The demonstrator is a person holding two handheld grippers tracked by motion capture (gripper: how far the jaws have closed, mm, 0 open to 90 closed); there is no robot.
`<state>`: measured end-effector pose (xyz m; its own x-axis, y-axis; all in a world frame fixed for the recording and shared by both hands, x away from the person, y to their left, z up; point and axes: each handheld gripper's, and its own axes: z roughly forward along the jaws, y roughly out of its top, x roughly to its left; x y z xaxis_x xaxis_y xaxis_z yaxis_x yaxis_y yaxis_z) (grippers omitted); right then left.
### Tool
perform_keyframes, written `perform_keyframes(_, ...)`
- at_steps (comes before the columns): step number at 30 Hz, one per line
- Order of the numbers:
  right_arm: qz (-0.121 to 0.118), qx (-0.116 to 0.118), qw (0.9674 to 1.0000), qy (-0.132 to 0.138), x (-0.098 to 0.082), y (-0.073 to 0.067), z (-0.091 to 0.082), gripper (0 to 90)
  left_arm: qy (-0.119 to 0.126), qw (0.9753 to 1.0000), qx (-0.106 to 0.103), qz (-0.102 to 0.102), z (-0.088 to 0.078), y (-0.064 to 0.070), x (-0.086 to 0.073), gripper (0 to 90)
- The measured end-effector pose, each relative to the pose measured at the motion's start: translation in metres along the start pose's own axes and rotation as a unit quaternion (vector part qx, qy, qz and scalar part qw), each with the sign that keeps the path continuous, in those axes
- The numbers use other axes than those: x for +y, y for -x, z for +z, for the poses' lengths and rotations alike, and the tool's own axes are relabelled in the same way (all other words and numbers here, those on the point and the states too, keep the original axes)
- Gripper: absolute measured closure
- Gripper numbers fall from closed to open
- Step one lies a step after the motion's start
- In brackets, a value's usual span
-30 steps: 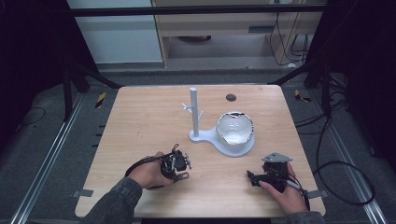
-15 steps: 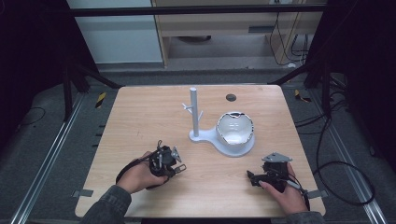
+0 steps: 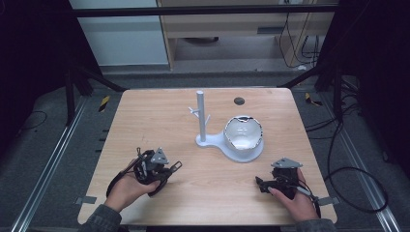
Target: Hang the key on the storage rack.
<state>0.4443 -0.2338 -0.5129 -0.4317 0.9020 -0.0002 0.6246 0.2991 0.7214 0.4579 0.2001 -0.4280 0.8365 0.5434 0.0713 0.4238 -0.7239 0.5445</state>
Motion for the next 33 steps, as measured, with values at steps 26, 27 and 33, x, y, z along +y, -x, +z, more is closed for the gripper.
perform_keyframes(26, 0.002, 0.001, 1.0000, -0.001, 0.001, 0.000, 0.000, 0.3, 0.081, 0.9956, 0.015, -0.044, -0.021, -0.016, -0.011, 80.2)
perform_keyframes(27, 0.003, 0.001, 1.0000, -0.001, 0.001, 0.000, 0.000, 0.3, 0.083, 0.9954, 0.017, -0.044, -0.023, -0.018, -0.010, 80.2)
perform_keyframes(33, 0.002, 0.001, 1.0000, -0.001, 0.001, 0.000, 0.000, 0.4, 0.089, 0.9946, 0.027, -0.045, -0.029, -0.017, -0.008, 80.6)
